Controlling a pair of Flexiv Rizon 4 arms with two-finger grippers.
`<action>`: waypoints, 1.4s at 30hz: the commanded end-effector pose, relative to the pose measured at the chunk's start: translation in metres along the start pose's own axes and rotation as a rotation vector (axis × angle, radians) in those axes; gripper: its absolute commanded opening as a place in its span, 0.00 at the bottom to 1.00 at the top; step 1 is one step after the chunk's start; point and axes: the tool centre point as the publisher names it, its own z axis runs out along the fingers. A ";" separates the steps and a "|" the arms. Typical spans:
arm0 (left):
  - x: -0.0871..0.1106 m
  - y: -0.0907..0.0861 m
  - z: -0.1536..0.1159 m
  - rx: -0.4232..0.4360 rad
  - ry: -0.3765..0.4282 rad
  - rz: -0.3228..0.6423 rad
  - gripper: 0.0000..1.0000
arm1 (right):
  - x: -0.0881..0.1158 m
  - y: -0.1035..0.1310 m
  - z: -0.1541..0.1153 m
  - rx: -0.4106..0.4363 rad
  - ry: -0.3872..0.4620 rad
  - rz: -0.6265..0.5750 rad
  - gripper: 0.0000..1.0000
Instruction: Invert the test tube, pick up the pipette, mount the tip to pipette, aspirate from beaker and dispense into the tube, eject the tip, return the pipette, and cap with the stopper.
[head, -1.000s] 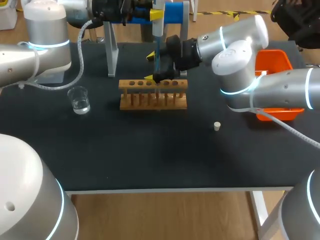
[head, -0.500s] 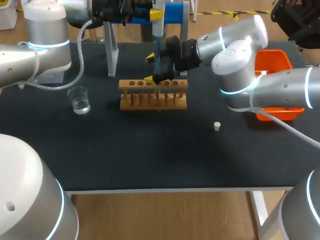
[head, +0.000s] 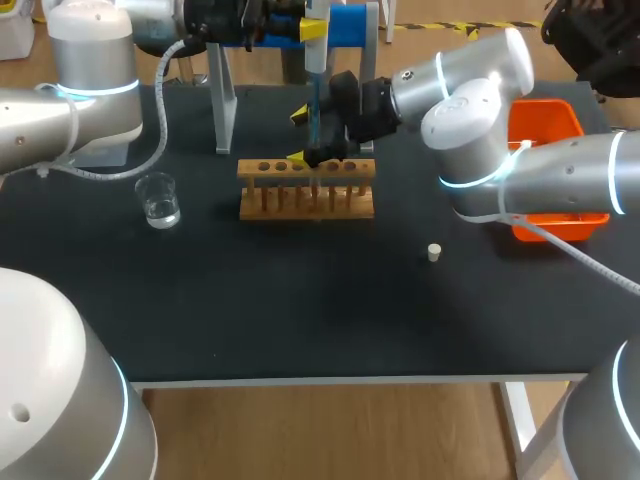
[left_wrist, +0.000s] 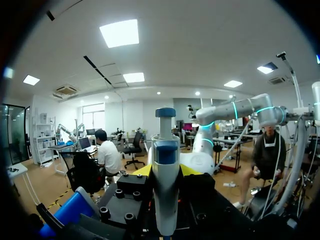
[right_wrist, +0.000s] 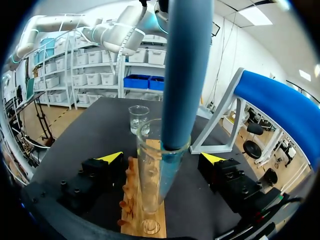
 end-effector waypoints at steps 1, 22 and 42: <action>0.000 -0.001 0.000 -0.002 0.000 -0.001 0.00 | 0.000 0.000 0.000 0.002 0.000 0.000 1.00; 0.003 -0.012 0.001 -0.020 -0.005 0.020 0.00 | 0.000 0.000 0.000 0.002 0.000 0.000 1.00; 0.005 -0.026 0.006 -0.039 -0.001 0.044 0.00 | 0.000 0.000 0.000 0.002 0.000 0.000 1.00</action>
